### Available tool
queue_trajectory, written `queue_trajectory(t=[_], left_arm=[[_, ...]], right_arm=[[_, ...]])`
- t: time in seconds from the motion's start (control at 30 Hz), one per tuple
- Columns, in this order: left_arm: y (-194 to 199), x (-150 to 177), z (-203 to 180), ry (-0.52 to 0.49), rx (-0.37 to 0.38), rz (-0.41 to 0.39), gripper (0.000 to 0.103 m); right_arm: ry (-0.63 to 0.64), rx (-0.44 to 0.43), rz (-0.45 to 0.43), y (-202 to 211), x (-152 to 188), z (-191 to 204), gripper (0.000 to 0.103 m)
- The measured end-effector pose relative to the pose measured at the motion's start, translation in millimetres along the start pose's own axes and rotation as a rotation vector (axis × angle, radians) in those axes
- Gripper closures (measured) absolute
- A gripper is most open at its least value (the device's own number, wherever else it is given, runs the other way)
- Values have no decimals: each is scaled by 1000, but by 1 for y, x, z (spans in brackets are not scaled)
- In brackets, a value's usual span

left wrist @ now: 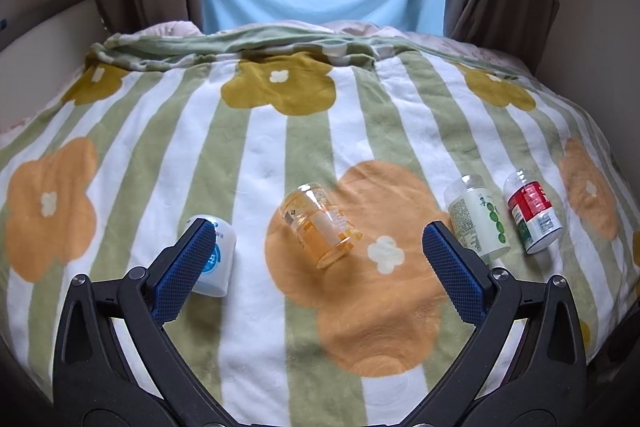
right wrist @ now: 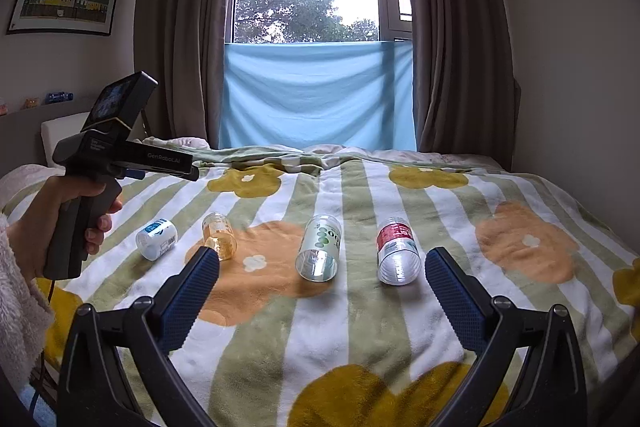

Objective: Flip cup upside down
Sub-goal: 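Move the left tool to the orange-labelled clear cup and close on it, then lift the cup with the left tool and tilt it over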

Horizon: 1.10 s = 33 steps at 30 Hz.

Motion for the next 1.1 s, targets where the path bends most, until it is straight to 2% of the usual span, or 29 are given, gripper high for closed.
queue_trajectory(t=[0.13,0.27,0.5,0.6,0.67,0.73,0.8,1.1], left_arm=[[-61,-8,-3,24,-7,120,0],[-105,-11,-8,9,-36,201,0],[-154,-10,-11,28,-64,280,0],[-166,-11,-11,42,-58,307,1],[-172,-10,-10,53,-47,327,8],[-178,-8,-9,53,-49,345,21],[-182,-6,-8,65,-38,355,31],[-170,-10,-3,101,12,335,33]], right_arm=[[14,-24,28,-16,11,-1,0],[27,-55,69,-33,23,4,0],[53,-122,135,-54,48,17,0],[49,-156,163,-61,54,21,0],[46,-172,178,-67,57,25,0],[48,-177,188,-71,60,28,0],[49,-182,194,-74,63,30,0],[60,-189,208,-75,71,35,0]])
Point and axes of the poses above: each gripper's, at about its wrist camera, not at the fingertips, and y roughly against the way its jaws point, z to its left, x to its underside, the point moved 1 cm from there along -y, roughly the way its jaws point, and after that the axes turned 6 degrees about -x, right-handed, at the moved point
